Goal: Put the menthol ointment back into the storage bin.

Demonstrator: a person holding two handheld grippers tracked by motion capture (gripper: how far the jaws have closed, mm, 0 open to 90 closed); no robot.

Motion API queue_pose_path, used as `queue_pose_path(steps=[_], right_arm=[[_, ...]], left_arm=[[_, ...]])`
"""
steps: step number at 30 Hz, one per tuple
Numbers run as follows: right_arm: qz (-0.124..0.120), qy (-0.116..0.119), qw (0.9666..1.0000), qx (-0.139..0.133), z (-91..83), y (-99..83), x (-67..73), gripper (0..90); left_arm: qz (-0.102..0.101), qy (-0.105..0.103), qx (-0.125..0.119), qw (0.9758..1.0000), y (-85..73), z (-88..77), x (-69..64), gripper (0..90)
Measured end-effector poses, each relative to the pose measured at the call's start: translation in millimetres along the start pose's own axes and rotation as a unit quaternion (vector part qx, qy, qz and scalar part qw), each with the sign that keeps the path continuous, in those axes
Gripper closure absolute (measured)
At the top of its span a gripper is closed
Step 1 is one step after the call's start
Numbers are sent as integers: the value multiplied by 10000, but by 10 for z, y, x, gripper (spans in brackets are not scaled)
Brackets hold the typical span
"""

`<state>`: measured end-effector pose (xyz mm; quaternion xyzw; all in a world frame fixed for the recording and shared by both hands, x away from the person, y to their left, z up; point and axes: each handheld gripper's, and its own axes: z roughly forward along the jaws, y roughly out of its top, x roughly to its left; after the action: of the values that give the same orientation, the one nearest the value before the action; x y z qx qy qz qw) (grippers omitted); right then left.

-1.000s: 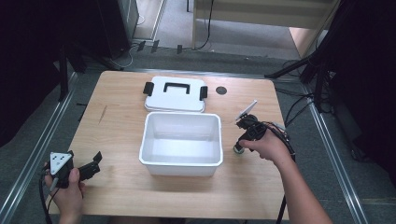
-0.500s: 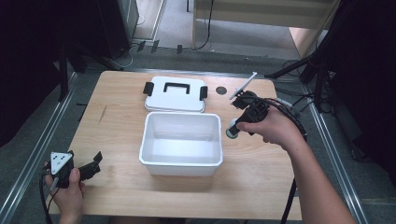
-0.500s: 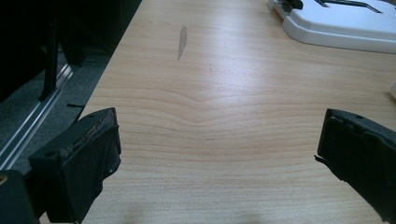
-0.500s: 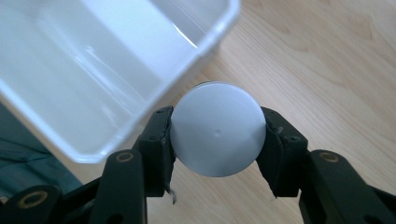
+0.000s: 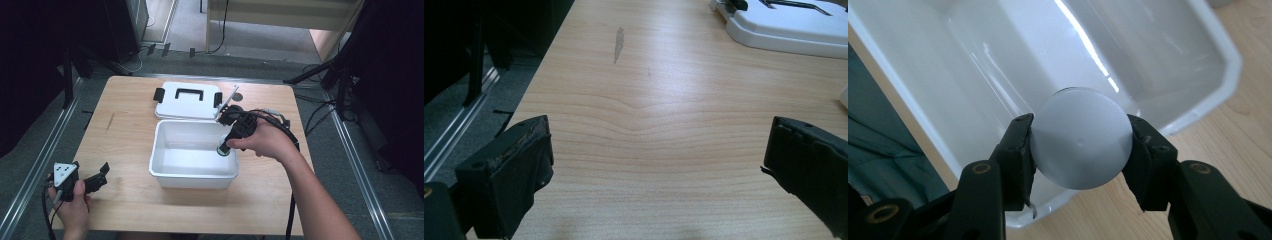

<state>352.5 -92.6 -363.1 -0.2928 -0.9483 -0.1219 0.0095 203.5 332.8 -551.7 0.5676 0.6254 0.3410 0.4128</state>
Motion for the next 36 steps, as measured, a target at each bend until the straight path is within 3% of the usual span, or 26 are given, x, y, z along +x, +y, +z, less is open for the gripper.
queue_pose_path(steps=[2,8,14,18,21,25,31,36], right_arm=[[-43,0,10000,30,55,6,2,515],[-229,-13,9994,241,473,54,52,515],[-299,-82,9988,387,759,95,105,515],[-499,-251,9975,428,823,127,158,515],[-432,-146,9978,491,856,157,187,515],[-501,-186,9969,578,902,188,252,515],[-630,-425,9931,897,1038,176,240,515],[-689,-432,9904,1122,1127,163,233,514]], left_arm=[[-3,9,10,10000,0,0,-1,2],[39,-10,12,10000,2,2,-9,2],[31,-13,11,10000,2,1,-7,2],[29,-15,13,10000,2,3,-6,2],[44,-6,24,10000,3,2,-9,2],[37,2,19,10000,3,4,-8,2],[30,-5,15,10000,3,4,-7,2],[39,-1,27,10000,4,5,-9,2]])
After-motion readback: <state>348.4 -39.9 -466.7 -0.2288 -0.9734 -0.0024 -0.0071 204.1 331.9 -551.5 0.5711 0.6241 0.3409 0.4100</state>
